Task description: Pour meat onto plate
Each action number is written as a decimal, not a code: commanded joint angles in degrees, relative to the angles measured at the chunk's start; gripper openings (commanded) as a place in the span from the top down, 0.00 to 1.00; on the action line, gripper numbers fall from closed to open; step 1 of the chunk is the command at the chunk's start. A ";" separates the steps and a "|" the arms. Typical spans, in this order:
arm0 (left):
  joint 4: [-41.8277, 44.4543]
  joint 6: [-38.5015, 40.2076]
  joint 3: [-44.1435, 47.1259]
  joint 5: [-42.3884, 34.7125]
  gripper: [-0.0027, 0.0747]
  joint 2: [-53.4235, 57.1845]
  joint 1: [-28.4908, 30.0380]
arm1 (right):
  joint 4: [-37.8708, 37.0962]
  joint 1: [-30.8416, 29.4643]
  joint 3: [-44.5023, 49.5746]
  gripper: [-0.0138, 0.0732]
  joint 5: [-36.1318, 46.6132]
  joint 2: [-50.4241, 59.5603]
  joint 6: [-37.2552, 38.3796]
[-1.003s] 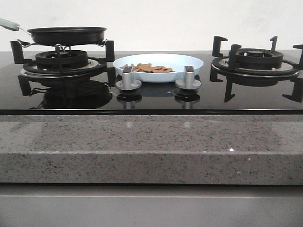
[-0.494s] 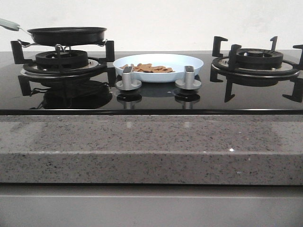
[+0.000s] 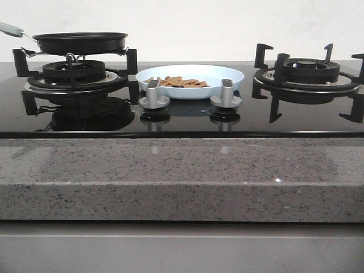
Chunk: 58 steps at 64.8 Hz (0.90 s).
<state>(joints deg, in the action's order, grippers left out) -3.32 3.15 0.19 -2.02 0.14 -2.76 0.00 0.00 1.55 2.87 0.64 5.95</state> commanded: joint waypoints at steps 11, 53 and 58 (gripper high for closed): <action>-0.45 0.12 0.34 -4.19 0.99 1.01 -0.11 | -0.98 -0.22 -0.32 0.92 5.20 0.97 0.11; -0.45 0.12 0.34 -4.19 0.99 1.01 -0.11 | -1.16 -1.11 -0.32 0.92 5.15 0.92 0.11; -0.45 0.12 0.34 -4.19 0.99 1.01 -0.11 | -1.16 -1.17 -0.32 0.92 5.15 0.92 0.11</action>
<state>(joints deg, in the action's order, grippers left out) -3.32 3.15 0.19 -1.93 0.14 -2.76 0.00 -0.69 1.55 3.00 0.64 6.08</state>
